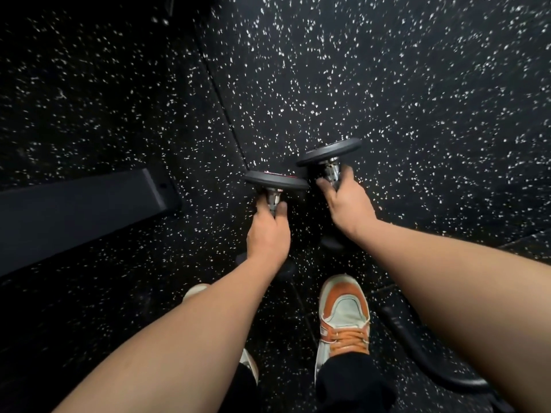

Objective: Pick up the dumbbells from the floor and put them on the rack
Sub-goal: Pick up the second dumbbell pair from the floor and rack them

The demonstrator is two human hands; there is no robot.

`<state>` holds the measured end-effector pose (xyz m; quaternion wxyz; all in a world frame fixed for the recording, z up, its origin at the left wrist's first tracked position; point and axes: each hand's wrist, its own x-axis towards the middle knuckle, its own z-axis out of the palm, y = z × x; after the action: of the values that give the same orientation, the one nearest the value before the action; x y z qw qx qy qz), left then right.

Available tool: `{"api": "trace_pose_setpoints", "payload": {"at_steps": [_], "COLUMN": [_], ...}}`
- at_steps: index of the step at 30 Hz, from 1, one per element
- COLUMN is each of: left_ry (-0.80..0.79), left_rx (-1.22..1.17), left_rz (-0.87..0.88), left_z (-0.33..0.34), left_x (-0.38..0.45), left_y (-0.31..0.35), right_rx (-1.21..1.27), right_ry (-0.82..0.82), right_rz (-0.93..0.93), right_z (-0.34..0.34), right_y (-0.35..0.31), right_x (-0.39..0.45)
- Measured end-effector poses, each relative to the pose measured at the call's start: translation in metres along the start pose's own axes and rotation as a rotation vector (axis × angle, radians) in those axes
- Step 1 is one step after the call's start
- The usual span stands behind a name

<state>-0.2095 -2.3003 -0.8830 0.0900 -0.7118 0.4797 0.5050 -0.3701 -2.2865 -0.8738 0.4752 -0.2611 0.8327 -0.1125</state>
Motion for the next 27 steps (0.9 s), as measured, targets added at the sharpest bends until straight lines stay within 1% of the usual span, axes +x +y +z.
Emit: {"api": "trace_pose_setpoints", "payload": {"at_steps": [5,10,17,22,27], "left_ry": [-0.017,0.02,0.039,0.028,0.001], "left_rx": [-0.047,-0.129,-0.237,-0.186,-0.14], "left_rz": [-0.029,-0.05,-0.063,0.001,0.089], "left_z": [-0.003,-0.013,-0.054,-0.097,-0.142], "left_x": [0.0,-0.017,-0.073,-0.153,-0.262], "left_y": [0.0,0.011,0.056,0.12,0.197], "right_rx": [0.043,0.091,0.24,0.397,0.586], "right_ry": [0.002,0.026,0.079,0.145,0.186], "right_rz": [0.013,0.043,0.061,0.113,0.163], "right_z": [-0.001,-0.016,-0.076,-0.139,-0.216], "right_y": [-0.001,-0.004,-0.036,-0.073,-0.111], "right_x": [-0.003,-0.017,-0.083,-0.163,-0.259]}}
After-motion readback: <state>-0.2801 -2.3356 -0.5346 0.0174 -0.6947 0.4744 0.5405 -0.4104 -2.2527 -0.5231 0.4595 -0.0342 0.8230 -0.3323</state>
